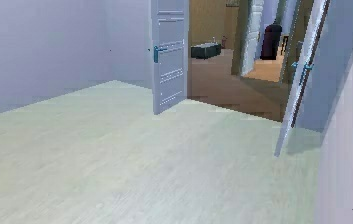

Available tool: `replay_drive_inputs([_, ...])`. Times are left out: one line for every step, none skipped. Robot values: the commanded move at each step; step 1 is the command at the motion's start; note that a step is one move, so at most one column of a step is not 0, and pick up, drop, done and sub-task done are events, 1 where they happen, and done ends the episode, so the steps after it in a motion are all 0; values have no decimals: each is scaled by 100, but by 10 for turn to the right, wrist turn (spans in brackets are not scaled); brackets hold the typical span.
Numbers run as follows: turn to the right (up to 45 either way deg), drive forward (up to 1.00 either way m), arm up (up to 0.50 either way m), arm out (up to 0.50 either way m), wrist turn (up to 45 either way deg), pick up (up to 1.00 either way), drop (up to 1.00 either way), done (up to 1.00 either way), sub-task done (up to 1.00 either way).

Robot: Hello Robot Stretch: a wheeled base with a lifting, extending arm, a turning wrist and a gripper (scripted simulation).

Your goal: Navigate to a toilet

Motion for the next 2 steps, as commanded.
replay_drive_inputs([90, 0, 0, 0, 0, 0, 0, 0, 0])
replay_drive_inputs([0, 100, 0, 0, 0, 0, 0, 0, 0])
